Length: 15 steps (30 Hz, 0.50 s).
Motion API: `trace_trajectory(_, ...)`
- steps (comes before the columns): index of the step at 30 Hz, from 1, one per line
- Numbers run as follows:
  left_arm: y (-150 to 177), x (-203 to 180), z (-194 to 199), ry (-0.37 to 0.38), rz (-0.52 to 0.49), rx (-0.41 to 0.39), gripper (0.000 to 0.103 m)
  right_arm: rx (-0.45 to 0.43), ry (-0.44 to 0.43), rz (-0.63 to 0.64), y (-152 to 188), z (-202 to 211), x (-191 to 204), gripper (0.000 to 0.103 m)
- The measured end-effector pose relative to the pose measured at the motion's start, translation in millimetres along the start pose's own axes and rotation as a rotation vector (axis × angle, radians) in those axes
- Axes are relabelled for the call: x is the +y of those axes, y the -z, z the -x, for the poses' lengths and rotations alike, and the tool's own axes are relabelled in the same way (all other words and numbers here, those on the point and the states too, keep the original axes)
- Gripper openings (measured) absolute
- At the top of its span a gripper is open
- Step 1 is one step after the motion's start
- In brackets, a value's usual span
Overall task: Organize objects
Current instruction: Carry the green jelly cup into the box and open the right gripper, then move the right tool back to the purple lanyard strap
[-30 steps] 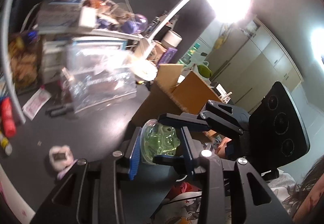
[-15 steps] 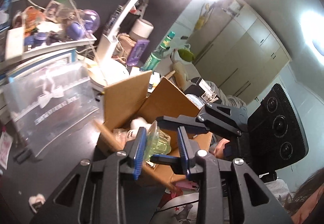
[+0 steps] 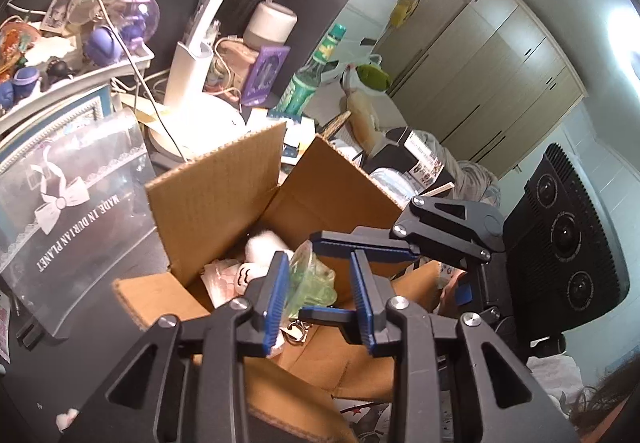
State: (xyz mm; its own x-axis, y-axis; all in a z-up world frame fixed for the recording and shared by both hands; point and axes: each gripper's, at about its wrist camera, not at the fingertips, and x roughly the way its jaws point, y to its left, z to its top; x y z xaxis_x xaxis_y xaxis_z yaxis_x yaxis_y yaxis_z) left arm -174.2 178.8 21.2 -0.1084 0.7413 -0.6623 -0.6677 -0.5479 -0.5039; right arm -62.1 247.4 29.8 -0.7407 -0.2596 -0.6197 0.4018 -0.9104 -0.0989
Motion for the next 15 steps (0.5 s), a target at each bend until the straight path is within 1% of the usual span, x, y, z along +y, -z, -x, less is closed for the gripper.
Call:
trace_trajectory(1, -0.1, -0.4, -2.2, 0.002, -0.001, 0.006, 0.030, 0.014, 0.004, -0.003, 1.0, -1.4, -1.1, 0.028)
trace_trajectory(2, -0.7, -1.9, -5.0, 0.003, -0.003, 0.010, 0.033, 0.028, 0.018, -0.004, 2.6, -2.4, -3.0, 0.028)
trace_trajectory(4, -1.6, -4.9, -7.1, -0.009, -0.013, 0.010, 0.060, 0.045, 0.040, 0.000, 4.4, -4.0, -4.8, 0.031)
trace_trajectory(5, -1.1, -6.7, -6.5, -0.018, -0.019, 0.006, 0.062, 0.050, 0.048, -0.001, 5.6, -3.9, -6.3, 0.033)
trace_trajectory(8, -1.6, -10.5, -4.3, -0.017, -0.027, 0.000, 0.066, 0.055, 0.044, -0.012, 6.9, -3.4, -8.9, 0.033)
trace_trajectory(9, -1.2, -11.1, -1.9, -0.021, -0.030, -0.003, 0.070, 0.055, 0.043, -0.013, 7.1, -2.8, -8.6, 0.033)
trace_trajectory(13, 3.7, -12.2, 15.2, -0.037, -0.038, -0.037, 0.071, 0.041, 0.037, -0.001, 4.4, -0.6, -3.6, 0.033)
trace_trajectory(15, 7.1, -11.9, 24.9, -0.051, -0.041, -0.057, 0.072, 0.016, 0.021, 0.008, -0.3, 2.4, 3.8, 0.033)
